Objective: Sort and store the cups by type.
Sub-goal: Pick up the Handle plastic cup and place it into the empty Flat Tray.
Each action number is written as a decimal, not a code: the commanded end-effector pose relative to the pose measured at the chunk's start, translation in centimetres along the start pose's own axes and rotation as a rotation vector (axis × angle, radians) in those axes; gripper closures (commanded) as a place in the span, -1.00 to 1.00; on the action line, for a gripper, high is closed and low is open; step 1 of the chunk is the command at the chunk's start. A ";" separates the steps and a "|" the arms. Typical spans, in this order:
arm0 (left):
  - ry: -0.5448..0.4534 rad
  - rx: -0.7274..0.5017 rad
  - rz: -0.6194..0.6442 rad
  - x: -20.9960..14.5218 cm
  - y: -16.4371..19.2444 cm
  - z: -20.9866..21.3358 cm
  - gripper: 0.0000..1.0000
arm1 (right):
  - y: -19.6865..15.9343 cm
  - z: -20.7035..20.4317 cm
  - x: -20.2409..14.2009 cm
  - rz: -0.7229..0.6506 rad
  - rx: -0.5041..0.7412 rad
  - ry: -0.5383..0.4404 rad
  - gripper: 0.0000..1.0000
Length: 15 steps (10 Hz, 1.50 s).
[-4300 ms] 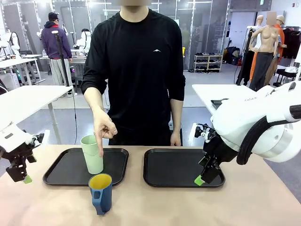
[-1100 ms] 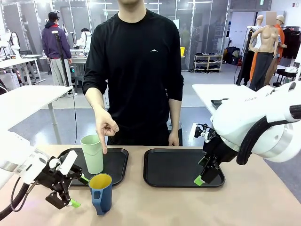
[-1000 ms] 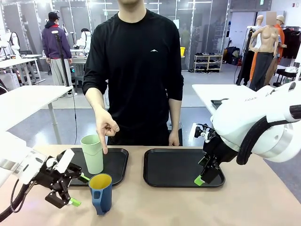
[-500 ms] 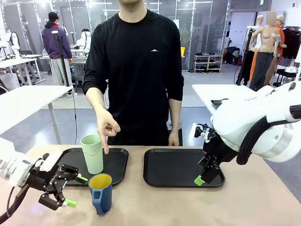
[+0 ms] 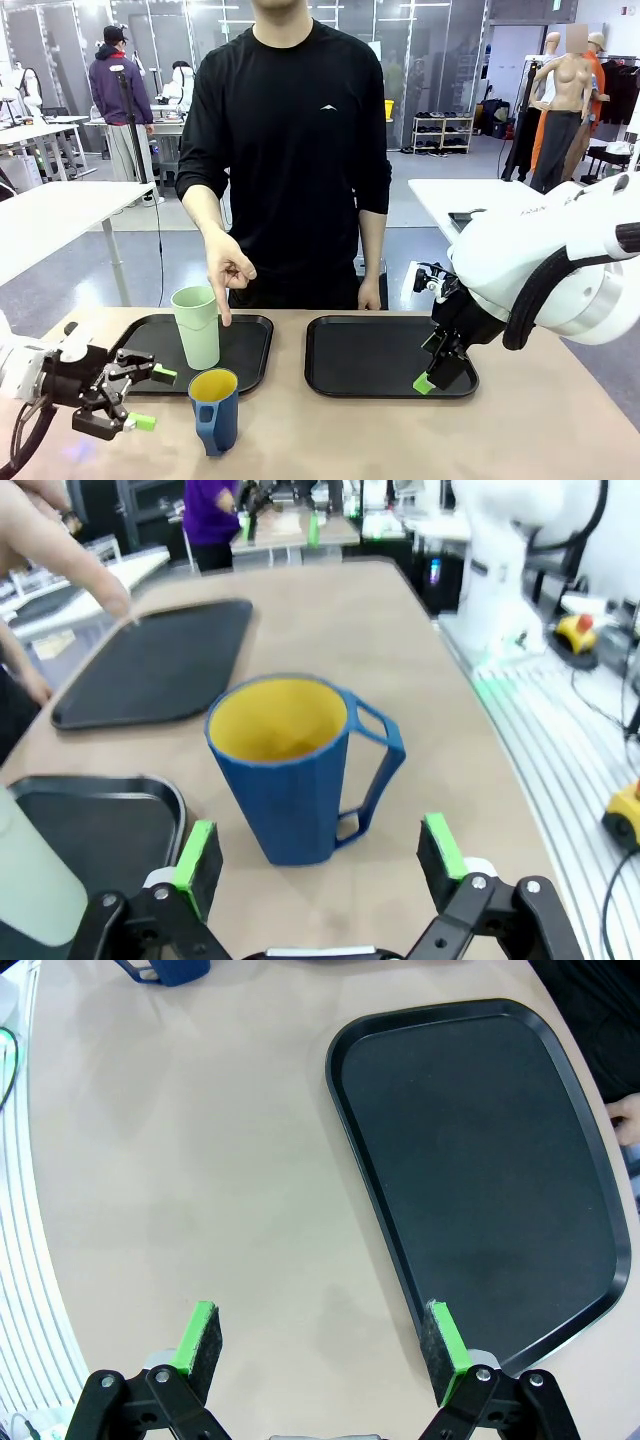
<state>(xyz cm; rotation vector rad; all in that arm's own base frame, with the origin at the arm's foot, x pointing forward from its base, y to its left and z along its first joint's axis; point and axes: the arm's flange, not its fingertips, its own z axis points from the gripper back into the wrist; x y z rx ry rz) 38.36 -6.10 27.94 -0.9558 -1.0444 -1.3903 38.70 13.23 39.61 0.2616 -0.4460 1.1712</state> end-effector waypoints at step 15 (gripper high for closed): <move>-0.075 0.003 0.003 -2.3 3.8 0.1 -1.00 | 0.2 -0.2 0.0 -0.019 -0.016 0.009 -1.00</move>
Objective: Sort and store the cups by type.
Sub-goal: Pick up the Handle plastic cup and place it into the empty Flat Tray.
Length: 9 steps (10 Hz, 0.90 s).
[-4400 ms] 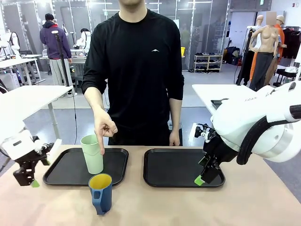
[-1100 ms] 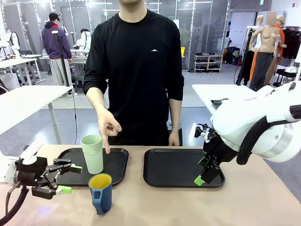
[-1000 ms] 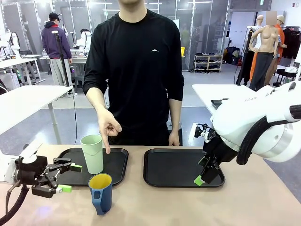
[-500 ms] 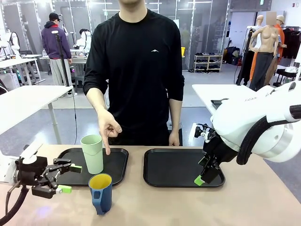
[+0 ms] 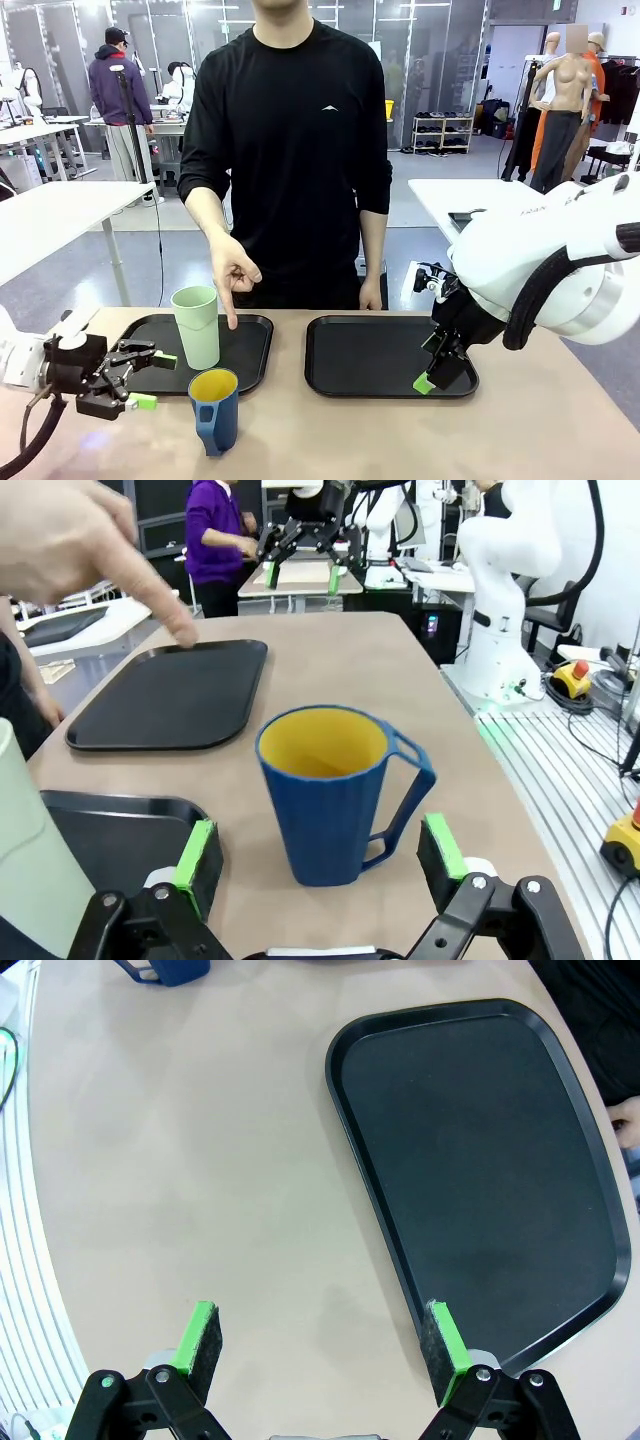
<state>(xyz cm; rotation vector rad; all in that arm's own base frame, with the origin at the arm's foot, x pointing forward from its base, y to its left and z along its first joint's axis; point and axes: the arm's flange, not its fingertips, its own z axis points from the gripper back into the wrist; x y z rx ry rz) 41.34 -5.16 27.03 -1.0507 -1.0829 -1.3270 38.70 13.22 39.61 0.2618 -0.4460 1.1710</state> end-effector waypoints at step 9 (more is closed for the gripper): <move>0.006 -0.071 -0.023 -4.1 2.2 -3.2 -1.00 | 0.2 -0.2 0.0 -0.019 -0.016 0.009 -1.00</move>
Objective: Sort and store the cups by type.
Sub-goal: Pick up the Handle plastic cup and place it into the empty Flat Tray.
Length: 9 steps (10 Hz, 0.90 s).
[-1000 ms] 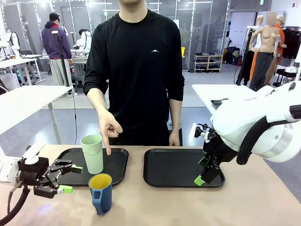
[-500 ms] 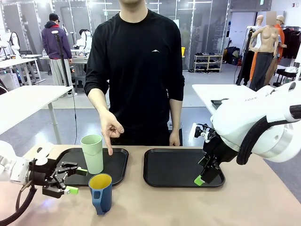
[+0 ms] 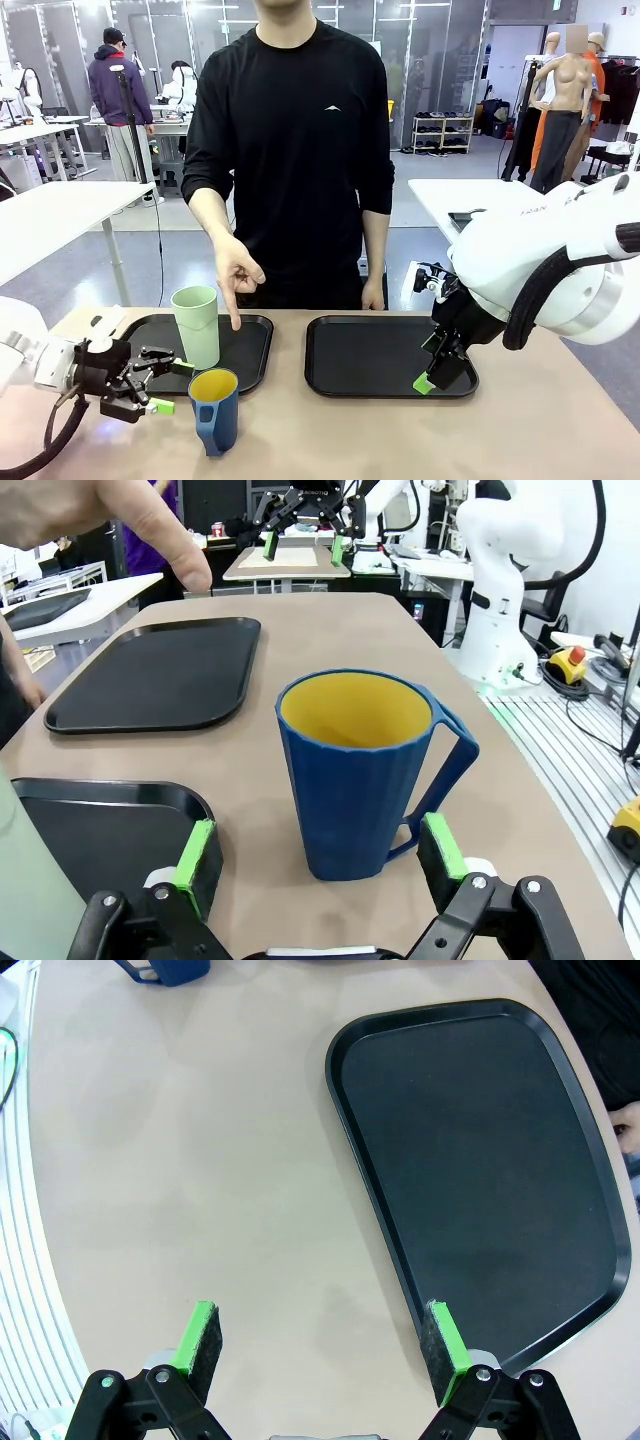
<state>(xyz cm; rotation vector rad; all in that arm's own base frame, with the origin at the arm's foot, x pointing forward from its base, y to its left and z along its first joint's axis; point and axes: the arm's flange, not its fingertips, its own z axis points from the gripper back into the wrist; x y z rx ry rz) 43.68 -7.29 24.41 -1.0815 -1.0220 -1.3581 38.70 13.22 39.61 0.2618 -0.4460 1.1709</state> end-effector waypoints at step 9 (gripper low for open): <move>-0.034 -0.101 -0.035 -3.2 0.0 -4.2 -1.00 | 0.2 -0.2 0.0 -0.019 -0.016 0.010 -1.00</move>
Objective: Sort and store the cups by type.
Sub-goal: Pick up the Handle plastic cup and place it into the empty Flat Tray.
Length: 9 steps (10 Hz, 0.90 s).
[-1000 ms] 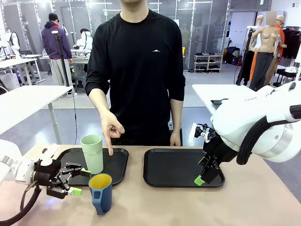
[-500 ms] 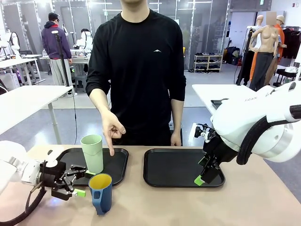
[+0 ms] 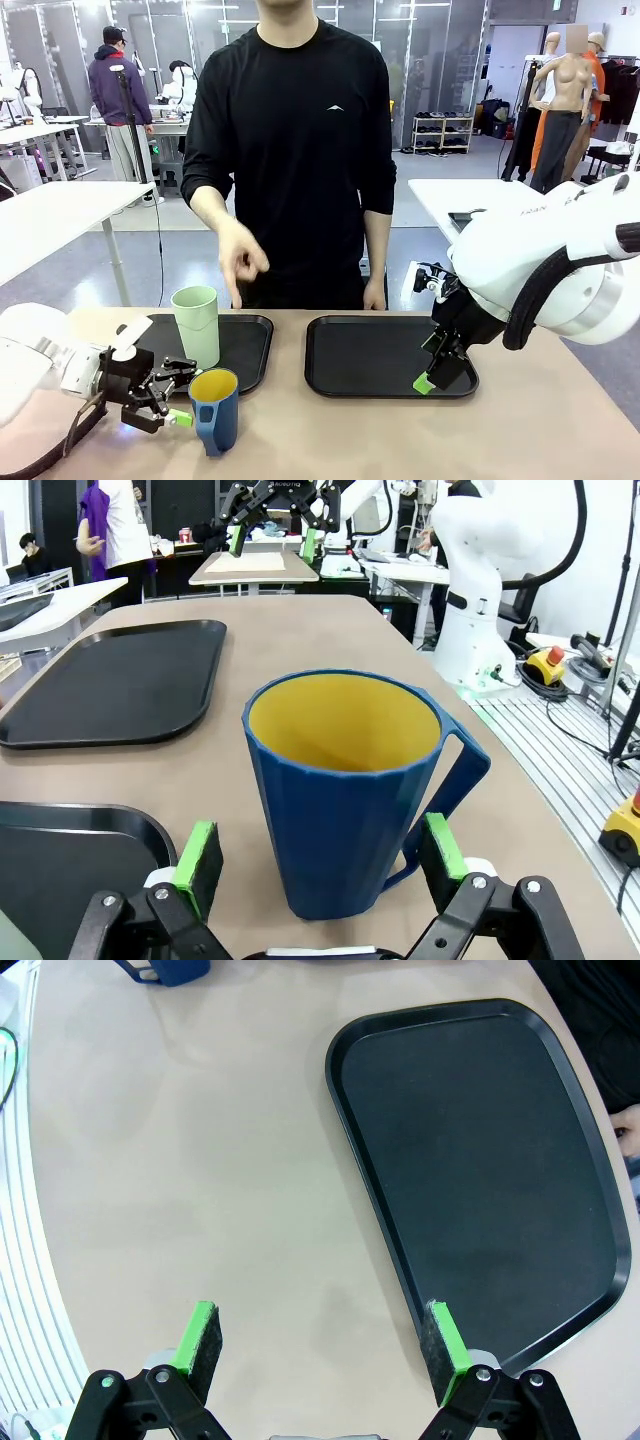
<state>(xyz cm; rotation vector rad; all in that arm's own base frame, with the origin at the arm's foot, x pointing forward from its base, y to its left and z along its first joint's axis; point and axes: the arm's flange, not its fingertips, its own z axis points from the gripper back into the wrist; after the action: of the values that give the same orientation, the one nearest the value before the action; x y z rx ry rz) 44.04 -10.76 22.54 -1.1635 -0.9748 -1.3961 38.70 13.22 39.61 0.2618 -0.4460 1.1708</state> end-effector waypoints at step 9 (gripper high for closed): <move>-0.035 -0.085 -0.039 -3.6 0.0 -3.3 -1.00 | 0.2 -0.2 0.0 -0.019 -0.016 0.010 -1.00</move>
<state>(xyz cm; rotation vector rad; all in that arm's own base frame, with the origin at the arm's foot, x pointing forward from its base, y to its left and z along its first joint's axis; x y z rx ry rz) 44.37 -13.30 21.17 -1.2276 -0.9465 -1.4202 38.70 13.22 39.61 0.2619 -0.4460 1.1707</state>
